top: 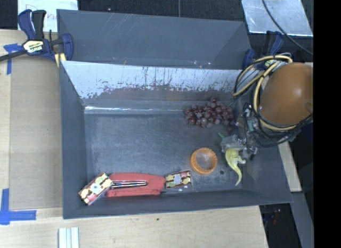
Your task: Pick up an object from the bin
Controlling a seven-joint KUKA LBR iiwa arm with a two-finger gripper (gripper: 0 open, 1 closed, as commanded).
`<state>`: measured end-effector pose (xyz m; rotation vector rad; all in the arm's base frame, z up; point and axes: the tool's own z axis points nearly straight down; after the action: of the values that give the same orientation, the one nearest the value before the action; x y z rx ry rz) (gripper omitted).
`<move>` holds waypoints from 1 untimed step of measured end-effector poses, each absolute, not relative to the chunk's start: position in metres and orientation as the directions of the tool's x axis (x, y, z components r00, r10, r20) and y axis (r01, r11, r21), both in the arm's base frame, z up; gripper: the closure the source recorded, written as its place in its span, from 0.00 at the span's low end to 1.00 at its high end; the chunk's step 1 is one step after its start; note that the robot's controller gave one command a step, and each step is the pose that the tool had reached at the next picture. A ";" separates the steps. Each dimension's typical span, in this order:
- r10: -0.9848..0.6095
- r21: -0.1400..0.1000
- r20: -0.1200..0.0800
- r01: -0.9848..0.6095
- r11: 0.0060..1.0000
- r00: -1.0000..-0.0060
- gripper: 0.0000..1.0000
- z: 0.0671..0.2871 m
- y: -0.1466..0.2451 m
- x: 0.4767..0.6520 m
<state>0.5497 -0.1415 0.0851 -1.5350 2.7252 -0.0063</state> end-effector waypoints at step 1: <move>-0.855 -0.014 -0.013 -0.855 0.519 -0.519 1.00 0.093 -0.141 0.551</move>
Offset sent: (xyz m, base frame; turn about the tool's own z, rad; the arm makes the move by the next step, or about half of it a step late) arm 0.0010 0.0002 0.0645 0.0007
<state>0.5506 -0.1410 0.0931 -1.5318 2.7216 -0.0087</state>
